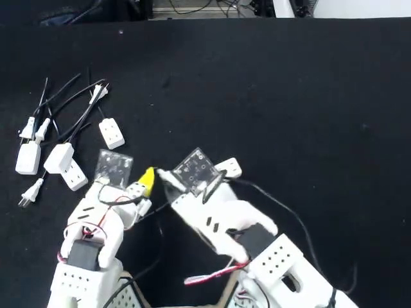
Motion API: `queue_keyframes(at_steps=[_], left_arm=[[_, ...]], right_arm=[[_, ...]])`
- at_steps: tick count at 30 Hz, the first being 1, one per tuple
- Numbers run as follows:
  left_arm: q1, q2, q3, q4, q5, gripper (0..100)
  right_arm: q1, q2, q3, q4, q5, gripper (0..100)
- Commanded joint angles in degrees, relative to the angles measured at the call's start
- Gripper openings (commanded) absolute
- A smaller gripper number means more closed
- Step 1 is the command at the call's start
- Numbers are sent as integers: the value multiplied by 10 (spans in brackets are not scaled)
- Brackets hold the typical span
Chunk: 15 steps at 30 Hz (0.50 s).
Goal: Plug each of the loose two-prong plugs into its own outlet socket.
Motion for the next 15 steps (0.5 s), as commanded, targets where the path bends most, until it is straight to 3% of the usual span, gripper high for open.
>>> queue_keyframes(at_steps=[1,7,15], left_arm=[[-36,-5,-27,0,-2,173],[-65,-5,-22,0,31,173],[-122,-4,12,-32,33,173]], right_arm=[[56,-15,-15,47,60,11],[145,-15,-66,148,95,11],[251,63,-263,287,124,11]])
